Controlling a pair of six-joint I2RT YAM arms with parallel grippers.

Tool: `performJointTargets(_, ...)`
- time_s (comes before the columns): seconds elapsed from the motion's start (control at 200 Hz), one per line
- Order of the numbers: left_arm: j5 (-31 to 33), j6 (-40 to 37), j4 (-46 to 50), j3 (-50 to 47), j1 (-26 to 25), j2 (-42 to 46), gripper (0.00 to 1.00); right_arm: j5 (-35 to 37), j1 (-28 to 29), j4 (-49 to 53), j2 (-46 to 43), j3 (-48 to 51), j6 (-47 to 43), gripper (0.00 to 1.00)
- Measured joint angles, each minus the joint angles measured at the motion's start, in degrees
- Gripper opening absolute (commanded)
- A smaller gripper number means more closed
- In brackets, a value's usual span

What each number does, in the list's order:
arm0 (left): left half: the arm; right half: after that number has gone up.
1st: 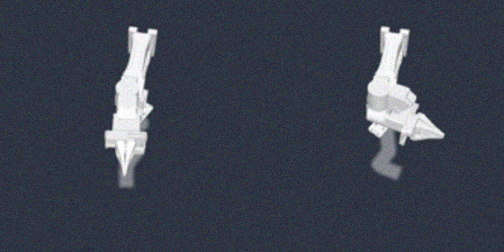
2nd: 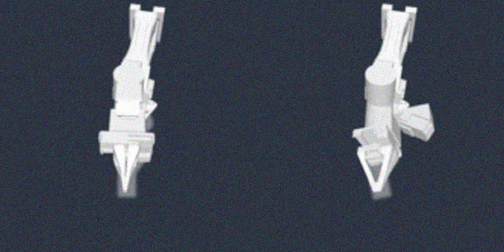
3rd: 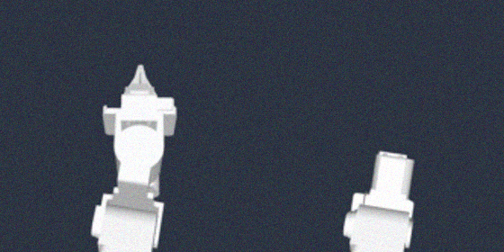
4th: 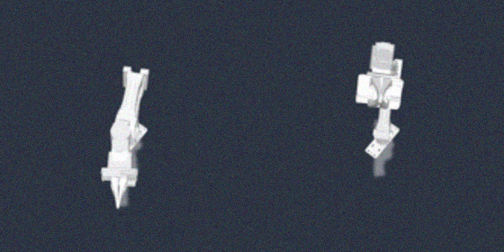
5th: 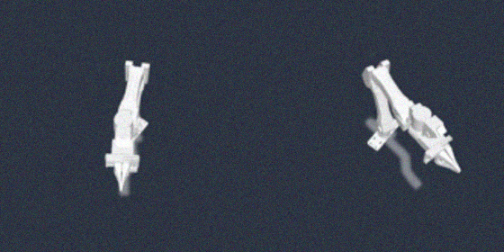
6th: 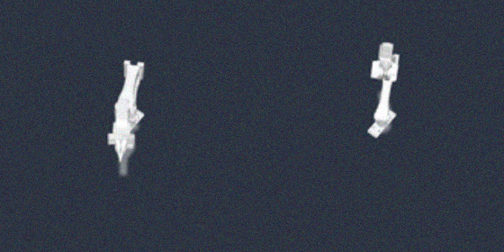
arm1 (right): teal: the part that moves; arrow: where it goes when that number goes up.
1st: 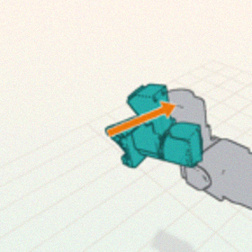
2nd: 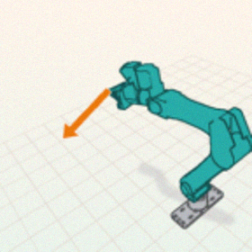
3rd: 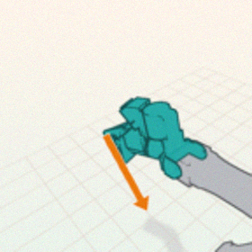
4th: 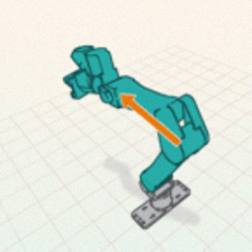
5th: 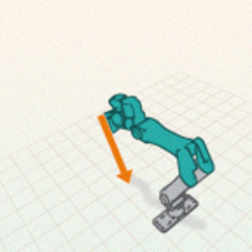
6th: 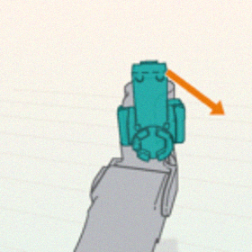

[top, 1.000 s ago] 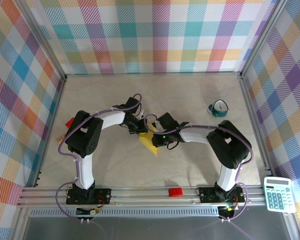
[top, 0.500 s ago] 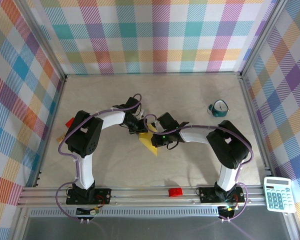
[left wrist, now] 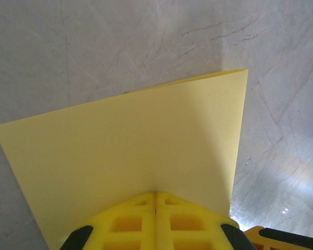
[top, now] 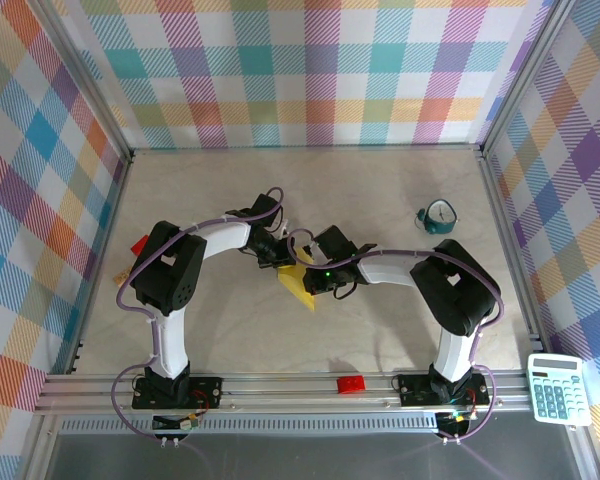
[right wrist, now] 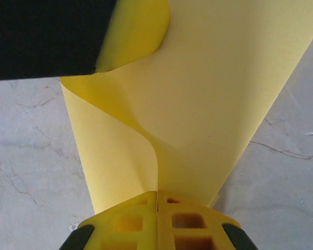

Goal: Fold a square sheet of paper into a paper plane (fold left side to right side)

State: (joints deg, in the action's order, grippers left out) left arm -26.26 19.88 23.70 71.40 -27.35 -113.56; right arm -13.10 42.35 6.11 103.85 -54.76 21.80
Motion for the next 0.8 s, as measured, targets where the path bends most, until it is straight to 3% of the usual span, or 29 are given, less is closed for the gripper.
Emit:
performJointTargets(0.305,1.55,-0.63,3.32,3.89,0.07,-1.14,0.13,-0.37,0.0,-0.59,0.26,0.0,0.04,0.0)
performJointTargets(0.525,1.95,-1.95,4.46,9.97,1.33,-0.81,0.1,-0.63,0.0,-0.72,0.37,0.02,0.44,0.0)
performJointTargets(0.8,-1.46,-0.79,-1.81,-5.77,3.02,11.58,0.09,-0.63,0.0,-0.76,0.37,0.04,1.33,0.0)
